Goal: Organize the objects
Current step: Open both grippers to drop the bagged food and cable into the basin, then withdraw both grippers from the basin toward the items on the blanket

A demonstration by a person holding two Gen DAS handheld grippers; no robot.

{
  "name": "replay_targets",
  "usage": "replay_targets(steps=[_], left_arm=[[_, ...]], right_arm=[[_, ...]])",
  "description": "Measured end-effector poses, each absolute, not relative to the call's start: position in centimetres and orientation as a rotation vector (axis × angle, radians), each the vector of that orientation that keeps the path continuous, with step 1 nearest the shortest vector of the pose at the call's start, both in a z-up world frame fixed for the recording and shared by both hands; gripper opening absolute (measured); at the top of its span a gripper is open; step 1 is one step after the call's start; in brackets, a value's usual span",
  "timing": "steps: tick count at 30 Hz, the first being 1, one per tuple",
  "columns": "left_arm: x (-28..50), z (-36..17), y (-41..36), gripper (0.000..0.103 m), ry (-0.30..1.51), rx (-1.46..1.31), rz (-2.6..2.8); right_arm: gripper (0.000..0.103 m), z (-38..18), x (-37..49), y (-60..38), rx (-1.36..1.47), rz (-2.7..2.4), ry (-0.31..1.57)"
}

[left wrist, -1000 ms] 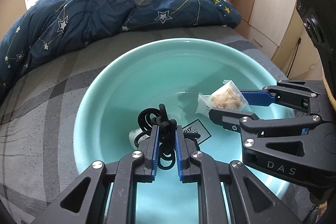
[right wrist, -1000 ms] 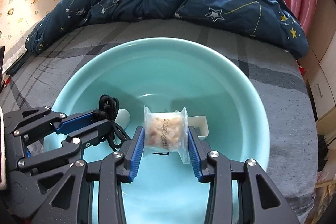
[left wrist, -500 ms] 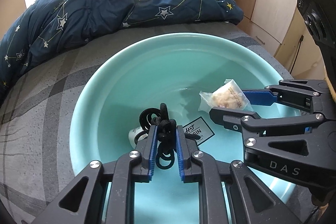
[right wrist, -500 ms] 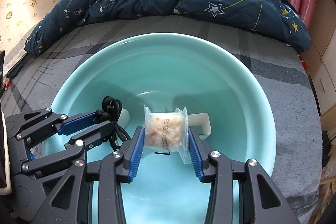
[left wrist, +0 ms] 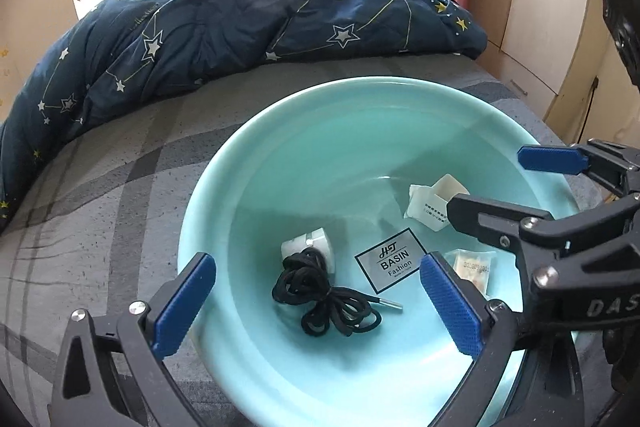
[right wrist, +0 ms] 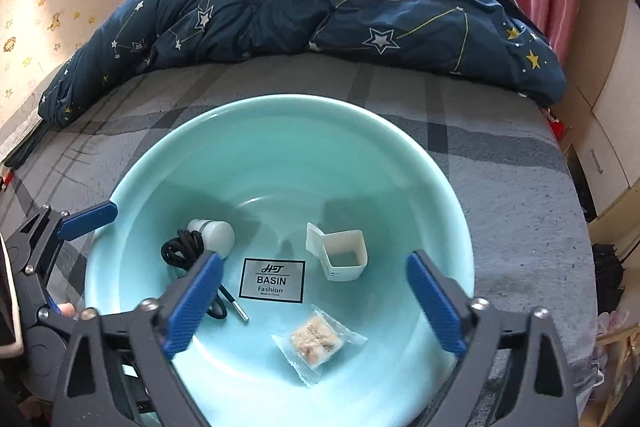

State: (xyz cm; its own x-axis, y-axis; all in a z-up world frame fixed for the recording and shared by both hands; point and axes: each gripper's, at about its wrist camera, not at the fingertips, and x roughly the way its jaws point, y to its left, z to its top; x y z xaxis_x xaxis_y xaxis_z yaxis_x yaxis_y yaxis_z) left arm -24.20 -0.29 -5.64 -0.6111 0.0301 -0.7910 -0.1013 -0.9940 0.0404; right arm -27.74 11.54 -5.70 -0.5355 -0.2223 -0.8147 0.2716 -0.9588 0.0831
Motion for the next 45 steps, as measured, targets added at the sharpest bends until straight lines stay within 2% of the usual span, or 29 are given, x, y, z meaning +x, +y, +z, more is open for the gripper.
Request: replay_targets(steps=[4,29,45], left_arm=[[-23.6,-5.1,0.0,0.103,0.134,-1.334,2.762],[-15.0,-0.6,0.8,0.103,0.141,-1.224,2.830],[-10.5,0.1,1.8,0.103,0.145,-1.193,2.843]], right_arm=[[0.103,-5.1,-27.2,11.6,1.314,-2.542,0.085],[0.103,-0.6,-18.6,13.3,1.218,-2.585,0.106],[0.103,0.7,-13.9,13.6,1.186,-2.591,0.107]])
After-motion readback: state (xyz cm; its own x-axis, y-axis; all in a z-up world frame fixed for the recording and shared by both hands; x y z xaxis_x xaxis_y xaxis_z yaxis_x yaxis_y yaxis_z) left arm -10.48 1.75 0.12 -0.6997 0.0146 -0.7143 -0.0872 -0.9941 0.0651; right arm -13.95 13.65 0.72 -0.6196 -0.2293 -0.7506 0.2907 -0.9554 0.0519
